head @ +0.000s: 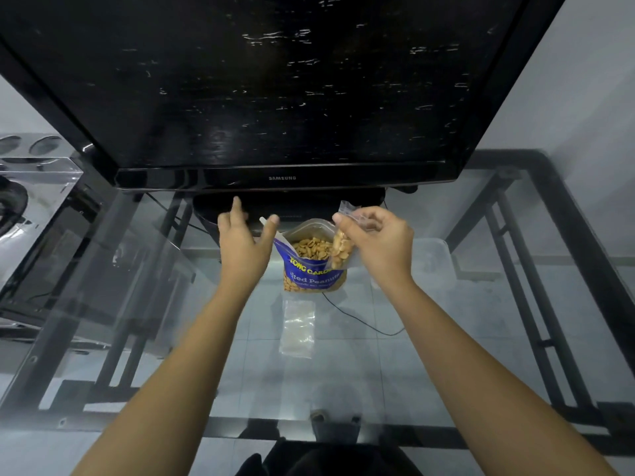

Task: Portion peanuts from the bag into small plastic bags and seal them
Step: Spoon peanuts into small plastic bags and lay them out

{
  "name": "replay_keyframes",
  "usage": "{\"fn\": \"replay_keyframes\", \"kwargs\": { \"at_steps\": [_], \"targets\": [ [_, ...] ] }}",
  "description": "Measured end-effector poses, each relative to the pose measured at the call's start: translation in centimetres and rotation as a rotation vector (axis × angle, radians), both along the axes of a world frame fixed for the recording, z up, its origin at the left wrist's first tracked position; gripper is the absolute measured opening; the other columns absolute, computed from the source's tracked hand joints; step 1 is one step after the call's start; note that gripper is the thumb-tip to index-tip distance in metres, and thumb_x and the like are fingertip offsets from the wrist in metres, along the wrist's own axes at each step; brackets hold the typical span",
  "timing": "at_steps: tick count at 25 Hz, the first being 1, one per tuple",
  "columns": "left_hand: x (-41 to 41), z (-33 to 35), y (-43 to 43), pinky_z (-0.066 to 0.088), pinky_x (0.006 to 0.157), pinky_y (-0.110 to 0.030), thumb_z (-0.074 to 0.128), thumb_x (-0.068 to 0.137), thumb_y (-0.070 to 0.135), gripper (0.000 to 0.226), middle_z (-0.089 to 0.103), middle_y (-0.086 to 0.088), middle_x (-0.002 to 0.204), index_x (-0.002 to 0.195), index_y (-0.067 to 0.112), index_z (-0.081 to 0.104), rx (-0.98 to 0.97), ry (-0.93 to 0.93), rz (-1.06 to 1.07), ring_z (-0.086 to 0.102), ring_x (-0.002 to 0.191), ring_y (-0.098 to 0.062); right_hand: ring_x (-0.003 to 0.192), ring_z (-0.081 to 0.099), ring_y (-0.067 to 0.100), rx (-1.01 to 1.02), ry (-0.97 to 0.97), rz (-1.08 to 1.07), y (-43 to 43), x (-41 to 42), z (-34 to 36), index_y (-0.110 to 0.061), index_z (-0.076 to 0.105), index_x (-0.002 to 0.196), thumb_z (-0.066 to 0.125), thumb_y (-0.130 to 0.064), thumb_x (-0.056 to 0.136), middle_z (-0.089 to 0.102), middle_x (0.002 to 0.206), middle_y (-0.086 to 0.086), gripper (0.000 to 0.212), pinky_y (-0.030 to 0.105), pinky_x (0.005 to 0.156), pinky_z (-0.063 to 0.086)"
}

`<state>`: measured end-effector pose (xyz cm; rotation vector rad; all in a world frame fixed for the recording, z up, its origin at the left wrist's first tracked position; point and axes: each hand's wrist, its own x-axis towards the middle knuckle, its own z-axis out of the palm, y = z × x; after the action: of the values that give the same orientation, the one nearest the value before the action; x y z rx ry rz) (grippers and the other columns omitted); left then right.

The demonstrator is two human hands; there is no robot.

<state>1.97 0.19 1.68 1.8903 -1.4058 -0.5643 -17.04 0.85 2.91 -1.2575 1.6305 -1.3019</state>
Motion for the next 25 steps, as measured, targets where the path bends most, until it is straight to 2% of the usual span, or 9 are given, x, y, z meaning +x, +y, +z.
{"fn": "replay_keyframes", "kwargs": {
  "at_steps": [2,5,7,10,14,18,20,22,25],
  "targets": [
    [-2.4,1.2,2.2,0.049,0.078,-0.022,0.06,0.088,0.028,0.048,0.056,0.0,0.107,0.132,0.014,0.047,-0.111,0.062,-0.163,0.057,0.087,-0.006,0.063,0.062,-0.001,-0.01,-0.021,-0.004,0.2,-0.3,0.1,-0.025,0.064,0.073,0.079,-0.039,0.069,0.065,0.066,-0.011,0.02,0.013,0.055,0.048],
    [-6.7,1.3,4.4,0.054,0.073,-0.016,0.069,0.081,0.018,0.031,0.067,0.007,0.086,0.111,0.014,0.062,0.105,0.427,-0.39,0.063,0.074,0.005,0.068,0.066,0.005,0.014,-0.106,0.011,0.8,-1.4,0.1,-0.027,0.064,0.072,0.08,-0.039,0.068,0.067,0.069,-0.006,0.021,0.02,0.06,0.053],
    [-8.9,0.3,4.7,0.054,0.073,-0.021,0.07,0.081,0.015,0.017,0.07,0.004,0.079,0.098,0.013,0.068,0.18,0.586,-0.412,0.065,0.072,-0.001,0.075,0.069,0.011,0.077,-0.155,0.032,1.5,-3.4,-0.3,-0.026,0.064,0.079,0.079,-0.041,0.068,0.069,0.077,-0.003,0.024,0.027,0.067,0.057],
    [-11.6,-1.7,5.0,0.054,0.071,-0.023,0.066,0.084,0.013,0.004,0.069,0.002,0.072,0.087,0.013,0.069,0.261,0.689,-0.422,0.064,0.071,-0.007,0.084,0.069,0.013,0.185,-0.274,0.127,3.1,-8.0,-1.3,-0.021,0.065,0.096,0.068,-0.033,0.081,0.069,0.092,0.001,0.019,0.032,0.078,0.057],
    [-16.5,-5.2,6.8,0.05,0.063,-0.014,0.06,0.088,0.012,0.008,0.067,0.004,0.071,0.086,0.011,0.068,0.539,0.796,-0.472,0.063,0.066,-0.003,0.076,0.068,0.006,0.262,-0.217,0.064,6.4,-14.4,-4.5,-0.017,0.068,0.096,0.067,-0.019,0.083,0.069,0.087,0.002,0.012,0.02,0.068,0.055],
    [-20.5,-9.9,9.1,0.052,0.062,-0.014,0.066,0.085,0.014,0.007,0.068,-0.002,0.079,0.088,0.011,0.07,0.736,0.74,-0.433,0.063,0.068,-0.006,0.077,0.067,0.013,0.386,0.02,-0.094,8.8,-18.0,-10.2,-0.017,0.073,0.094,0.07,-0.018,0.081,0.071,0.084,-0.002,0.013,0.025,0.076,0.057],
    [-21.9,-11.7,9.9,0.057,0.063,-0.02,0.068,0.081,0.007,0.003,0.066,-0.01,0.08,0.083,0.009,0.066,0.722,0.62,-0.35,0.062,0.062,-0.011,0.076,0.064,0.01,0.429,0.135,-0.136,9.2,-18.9,-12.8,-0.013,0.073,0.094,0.072,-0.017,0.08,0.072,0.087,0.002,0.015,0.02,0.075,0.054],
    [-22.7,-12.9,10.1,0.058,0.066,-0.026,0.068,0.08,0.004,0.015,0.064,-0.011,0.073,0.072,0.011,0.058,0.68,0.464,-0.304,0.061,0.056,-0.012,0.074,0.061,0.008,0.459,0.237,-0.146,9.2,-19.1,-14.5,-0.012,0.073,0.094,0.072,-0.017,0.079,0.072,0.088,0.004,0.016,0.009,0.069,0.046],
    [-23.2,-13.8,10.2,0.055,0.059,-0.022,0.069,0.08,0.011,0.021,0.063,-0.005,0.063,0.067,0.012,0.053,0.626,0.3,-0.344,0.059,0.05,-0.008,0.076,0.062,0.011,0.497,0.318,-0.108,8.8,-18.8,-15.9,-0.012,0.072,0.095,0.071,-0.018,0.08,0.072,0.088,0.006,0.016,0.017,0.074,0.046]
  ]
}}
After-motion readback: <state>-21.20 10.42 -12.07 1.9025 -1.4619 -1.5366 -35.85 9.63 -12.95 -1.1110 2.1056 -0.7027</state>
